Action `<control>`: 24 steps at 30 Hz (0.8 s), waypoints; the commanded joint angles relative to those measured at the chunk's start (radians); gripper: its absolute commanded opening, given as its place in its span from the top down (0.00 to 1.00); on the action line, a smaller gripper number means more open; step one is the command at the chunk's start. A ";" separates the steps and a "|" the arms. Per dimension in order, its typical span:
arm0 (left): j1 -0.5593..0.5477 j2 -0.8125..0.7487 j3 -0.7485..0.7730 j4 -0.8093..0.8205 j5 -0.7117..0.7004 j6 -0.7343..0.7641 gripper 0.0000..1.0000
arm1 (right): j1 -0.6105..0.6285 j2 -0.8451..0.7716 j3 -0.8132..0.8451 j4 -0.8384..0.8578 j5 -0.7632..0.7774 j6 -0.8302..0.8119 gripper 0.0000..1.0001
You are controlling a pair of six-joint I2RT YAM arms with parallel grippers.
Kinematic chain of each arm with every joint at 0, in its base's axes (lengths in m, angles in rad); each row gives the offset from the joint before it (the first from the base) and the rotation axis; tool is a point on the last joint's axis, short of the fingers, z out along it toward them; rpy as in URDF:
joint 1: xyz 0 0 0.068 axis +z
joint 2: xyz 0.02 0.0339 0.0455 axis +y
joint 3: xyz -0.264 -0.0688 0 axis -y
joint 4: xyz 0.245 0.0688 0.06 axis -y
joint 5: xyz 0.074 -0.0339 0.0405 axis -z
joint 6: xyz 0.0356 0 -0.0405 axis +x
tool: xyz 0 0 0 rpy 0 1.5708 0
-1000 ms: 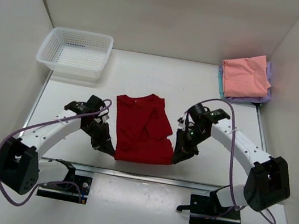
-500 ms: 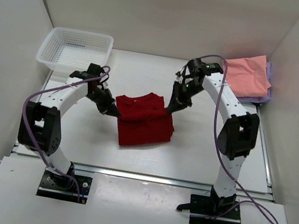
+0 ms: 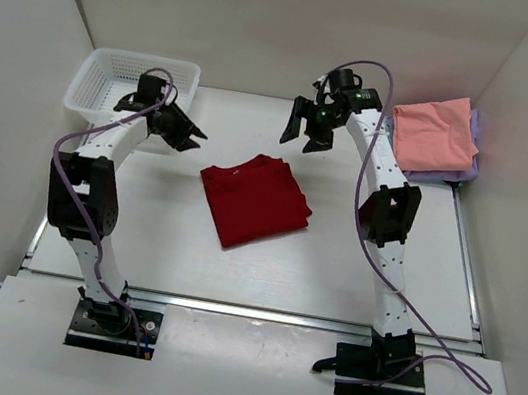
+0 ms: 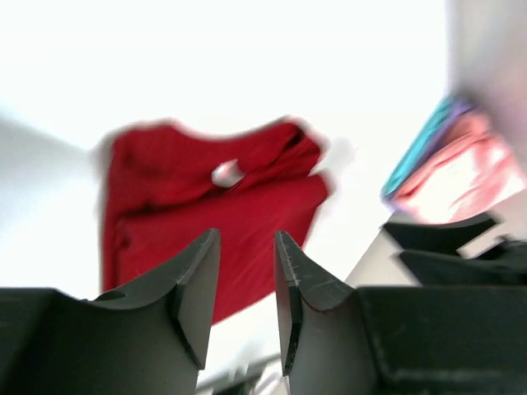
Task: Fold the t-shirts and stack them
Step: Fold the long partially folded tshirt into a neat square, then put the neatly folded tshirt into the corner of the board with the right arm
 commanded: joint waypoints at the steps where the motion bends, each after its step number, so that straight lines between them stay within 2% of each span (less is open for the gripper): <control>1: 0.001 -0.028 0.074 0.058 -0.063 -0.003 0.56 | 0.011 -0.047 0.021 0.024 0.120 -0.070 0.25; 4: -0.036 -0.041 0.038 0.087 -0.035 0.009 0.55 | 0.030 -0.048 -0.031 0.033 0.203 -0.113 0.23; 10: -0.146 0.007 -0.086 0.170 -0.006 0.013 0.53 | 0.008 0.012 -0.031 0.010 0.220 -0.156 0.24; 13: -0.195 0.040 -0.073 0.156 -0.023 0.042 0.52 | -0.035 -0.054 -0.112 -0.032 0.249 -0.150 0.24; 15: -0.212 0.044 -0.065 0.147 -0.030 0.061 0.50 | -0.058 -0.234 -0.280 -0.014 0.272 -0.158 0.24; 16: -0.218 0.049 -0.064 0.136 -0.050 0.076 0.50 | -0.075 -0.295 -0.425 -0.004 0.275 -0.166 0.24; 18: -0.218 0.057 -0.061 0.126 -0.072 0.098 0.48 | -0.085 -0.547 -0.810 0.170 0.249 -0.172 0.24; 19: -0.218 0.066 -0.067 0.124 -0.075 0.110 0.48 | -0.101 -0.650 -0.895 0.273 0.196 -0.181 0.24; 21: -0.215 0.078 -0.067 0.116 -0.092 0.124 0.47 | -0.128 -0.735 -1.154 0.408 0.089 -0.178 0.23; 24: -0.211 0.110 -0.067 0.097 -0.127 0.148 0.48 | -0.135 -0.699 -1.240 0.562 0.016 -0.170 0.22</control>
